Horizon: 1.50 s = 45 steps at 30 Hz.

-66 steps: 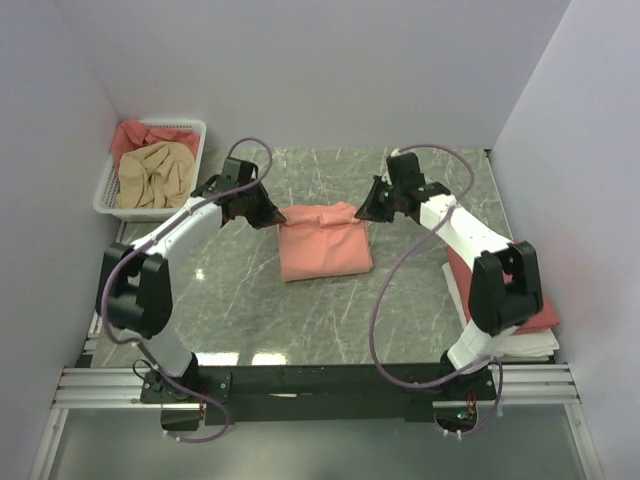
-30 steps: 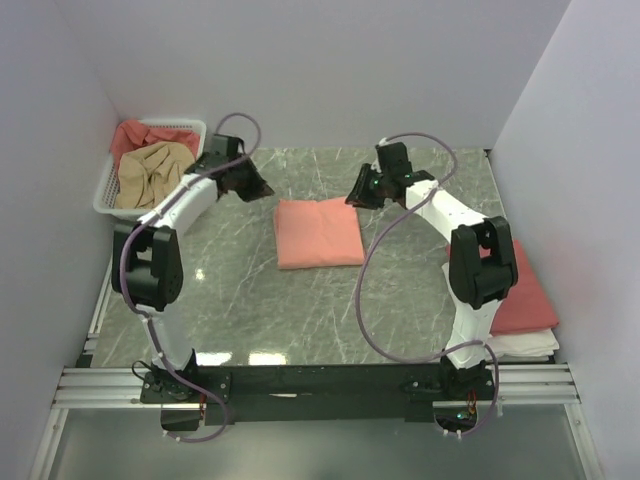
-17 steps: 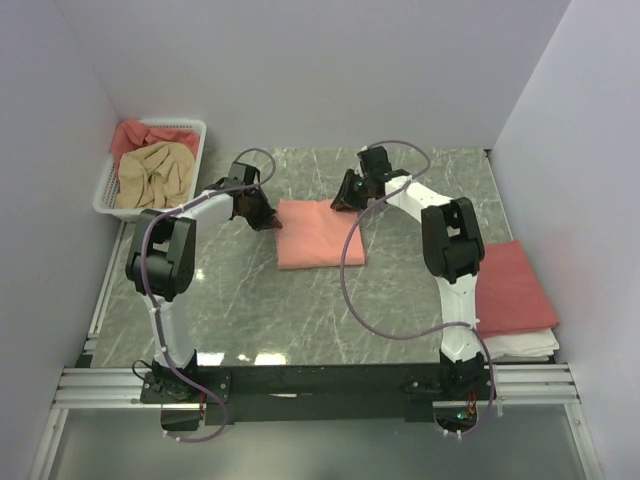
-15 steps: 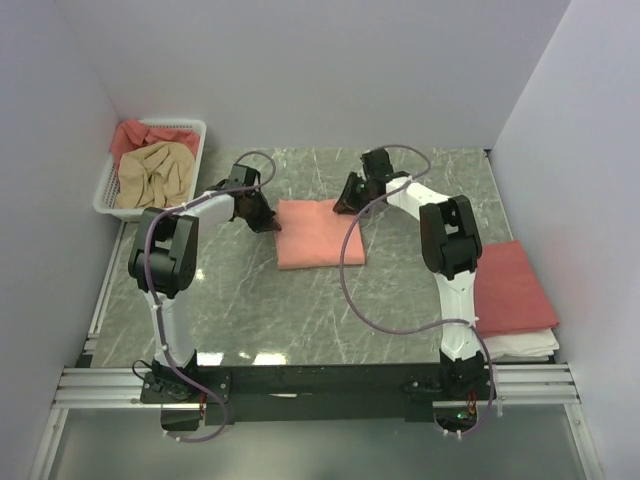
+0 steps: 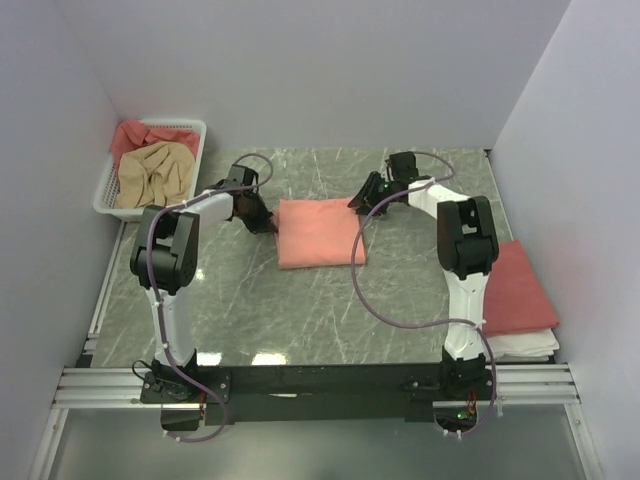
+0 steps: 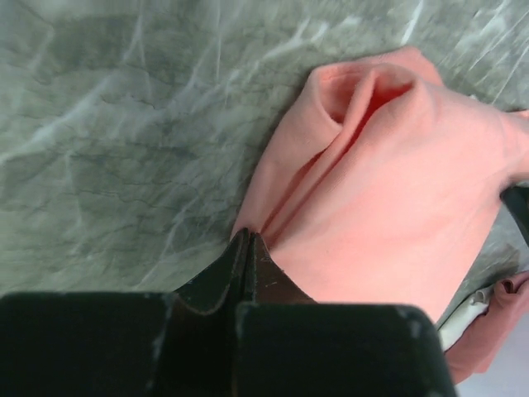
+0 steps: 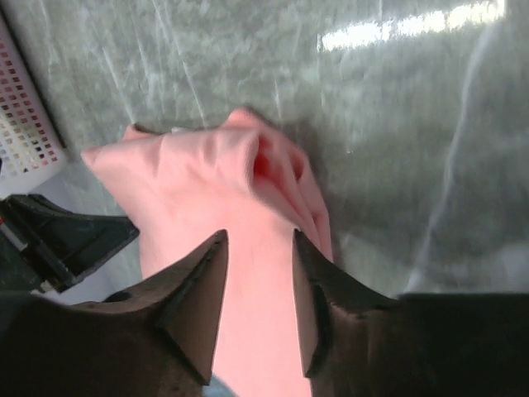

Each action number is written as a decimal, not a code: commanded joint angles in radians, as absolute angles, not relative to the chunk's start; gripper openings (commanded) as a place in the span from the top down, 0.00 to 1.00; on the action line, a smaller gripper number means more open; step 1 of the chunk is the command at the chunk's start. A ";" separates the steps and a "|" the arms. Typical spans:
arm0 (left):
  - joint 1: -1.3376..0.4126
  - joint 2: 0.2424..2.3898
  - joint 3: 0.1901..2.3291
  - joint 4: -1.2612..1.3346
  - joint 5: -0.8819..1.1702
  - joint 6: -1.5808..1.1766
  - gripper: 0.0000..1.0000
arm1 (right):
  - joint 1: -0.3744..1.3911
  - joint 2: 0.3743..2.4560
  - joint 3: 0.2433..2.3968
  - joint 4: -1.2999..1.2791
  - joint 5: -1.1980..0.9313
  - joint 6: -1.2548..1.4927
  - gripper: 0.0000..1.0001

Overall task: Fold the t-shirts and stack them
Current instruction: Fold the tshirt

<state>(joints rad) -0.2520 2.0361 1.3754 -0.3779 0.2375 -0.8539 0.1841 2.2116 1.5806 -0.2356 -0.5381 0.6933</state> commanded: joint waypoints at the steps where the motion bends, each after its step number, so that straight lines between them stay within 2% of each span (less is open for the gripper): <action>1: -0.239 1.997 1.457 -0.425 0.227 -0.815 0.99 | 0.175 2.056 1.513 -0.264 -0.506 0.632 0.53; 5: -0.238 1.997 1.577 -0.514 0.210 -0.784 0.98 | 0.175 1.967 1.353 -0.204 -0.506 0.617 0.44; 12: -0.287 1.907 1.606 -0.548 0.183 -0.767 0.93 | 0.198 1.876 1.149 -0.124 -0.488 0.588 0.40; 22: -0.498 1.928 1.442 -0.424 0.222 -0.845 0.99 | 0.238 1.907 1.115 -0.069 -0.460 0.607 0.36; 30: -0.555 2.032 1.442 -0.397 0.198 -0.864 0.99 | 0.324 1.948 1.146 -0.140 -0.328 0.629 0.38; 34: -0.558 2.051 1.424 -0.396 0.190 -0.865 0.99 | 0.357 1.962 1.152 -0.153 -0.276 0.649 0.46; 37: -0.560 2.048 1.419 -0.394 0.187 -0.867 0.99 | 0.373 1.973 1.157 -0.163 -0.253 0.664 0.62; 38: -0.560 2.045 1.420 -0.396 0.184 -0.867 0.99 | 0.374 1.973 1.158 -0.167 -0.242 0.669 0.77; 40: -0.560 2.033 1.436 -0.416 0.173 -0.864 0.99 | 0.377 1.971 1.160 -0.178 -0.229 0.684 1.00; 45: -0.560 1.976 1.465 -0.471 0.150 -0.845 0.99 | 0.367 1.881 1.071 -0.158 -0.137 0.756 1.00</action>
